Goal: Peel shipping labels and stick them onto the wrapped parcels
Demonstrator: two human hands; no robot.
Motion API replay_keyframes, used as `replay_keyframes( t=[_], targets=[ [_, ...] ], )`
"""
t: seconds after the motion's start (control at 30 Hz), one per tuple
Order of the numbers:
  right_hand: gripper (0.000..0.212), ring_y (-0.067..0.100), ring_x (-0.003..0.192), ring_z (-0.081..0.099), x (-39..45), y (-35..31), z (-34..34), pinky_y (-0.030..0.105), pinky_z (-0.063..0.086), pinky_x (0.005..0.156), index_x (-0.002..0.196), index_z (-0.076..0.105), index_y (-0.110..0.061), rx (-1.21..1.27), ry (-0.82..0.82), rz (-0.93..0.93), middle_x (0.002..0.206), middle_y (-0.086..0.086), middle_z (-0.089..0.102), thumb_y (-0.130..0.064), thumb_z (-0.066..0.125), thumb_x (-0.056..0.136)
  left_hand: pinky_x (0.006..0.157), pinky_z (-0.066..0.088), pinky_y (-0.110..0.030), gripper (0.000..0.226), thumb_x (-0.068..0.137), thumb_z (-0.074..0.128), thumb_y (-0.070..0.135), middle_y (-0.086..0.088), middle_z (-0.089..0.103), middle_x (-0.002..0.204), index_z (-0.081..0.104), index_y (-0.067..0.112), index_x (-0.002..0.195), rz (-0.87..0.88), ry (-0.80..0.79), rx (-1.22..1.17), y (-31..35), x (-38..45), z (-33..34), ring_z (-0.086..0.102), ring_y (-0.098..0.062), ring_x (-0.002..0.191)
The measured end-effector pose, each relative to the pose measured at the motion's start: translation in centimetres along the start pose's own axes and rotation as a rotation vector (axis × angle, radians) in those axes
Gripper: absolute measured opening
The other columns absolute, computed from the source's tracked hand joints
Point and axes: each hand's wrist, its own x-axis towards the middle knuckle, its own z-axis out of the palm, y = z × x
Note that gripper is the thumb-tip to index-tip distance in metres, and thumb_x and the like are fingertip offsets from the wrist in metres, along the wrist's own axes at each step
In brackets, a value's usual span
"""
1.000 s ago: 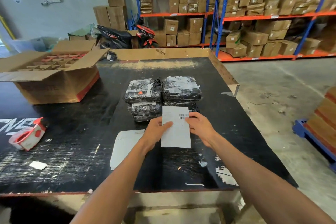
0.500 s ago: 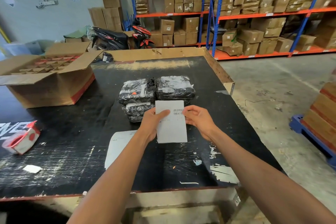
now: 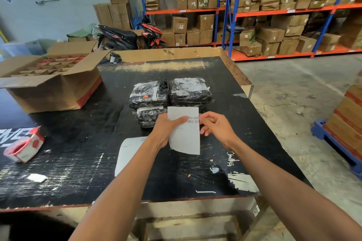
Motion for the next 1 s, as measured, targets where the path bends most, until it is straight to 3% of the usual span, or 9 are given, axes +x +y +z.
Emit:
replay_keyframes(
  t=[0.17,0.47,0.63,0.77,0.93,1.0],
  targets=[
    [0.012,0.027,0.067,0.065,0.1,-0.1,0.2,0.029,0.050,0.059,0.097,0.073,-0.014,-0.056,0.012,-0.021,0.091,0.006,0.077,-0.016,0.062,0.099,0.067,0.059,-0.034,0.023,0.080,0.080,0.005,-0.008,0.078,0.096,0.072,0.008,0.101,-0.005,-0.007,0.045,0.0,-0.2,-0.3,0.076,-0.022,0.084],
    [0.013,0.017,0.065,0.063,0.2,-0.5,0.5,0.024,0.047,0.056,0.092,0.072,-0.014,-0.078,-0.027,-0.014,0.081,0.001,0.073,-0.014,0.061,0.098,0.066,0.060,-0.033,0.022,0.080,0.080,0.006,-0.009,0.079,0.095,0.073,0.006,0.101,-0.025,-0.022,0.053,0.3,-0.2,-0.8,0.076,-0.022,0.081],
    [0.015,0.010,0.063,0.058,0.1,-1.3,0.7,0.018,0.045,0.055,0.095,0.071,-0.006,0.089,-0.116,0.048,0.078,0.004,0.068,-0.006,0.056,0.099,0.080,0.060,-0.043,0.035,0.079,0.081,0.007,-0.015,0.076,0.104,0.070,0.001,0.112,-0.085,-0.066,-0.012,0.4,-0.3,-1.2,0.074,-0.031,0.095],
    [0.022,0.009,0.061,0.055,0.0,-2.0,1.0,0.018,0.044,0.055,0.090,0.070,-0.006,0.239,-0.183,0.090,0.077,0.007,0.064,-0.003,0.052,0.100,0.083,0.059,-0.044,0.039,0.079,0.079,0.006,-0.019,0.073,0.114,0.067,0.001,0.117,-0.115,-0.095,-0.094,0.5,-0.5,-1.1,0.072,-0.033,0.098],
    [0.023,0.008,0.058,0.052,0.4,-2.2,1.5,0.018,0.042,0.054,0.088,0.068,-0.006,0.224,-0.132,0.077,0.070,0.005,0.061,-0.003,0.049,0.101,0.083,0.057,-0.041,0.085,0.073,0.089,0.022,-0.006,0.057,0.119,0.038,0.028,0.141,0.054,0.073,0.239,0.7,-0.2,0.2,0.064,-0.025,0.102],
    [0.022,0.008,0.058,0.052,0.7,-2.2,1.6,0.018,0.042,0.054,0.087,0.067,-0.006,0.183,-0.107,0.059,0.068,0.004,0.060,-0.003,0.049,0.100,0.088,0.049,-0.035,0.081,0.072,0.089,0.028,-0.002,0.052,0.117,0.043,0.027,0.138,0.216,0.157,0.455,0.6,0.2,0.7,0.054,-0.018,0.104]
  ],
)
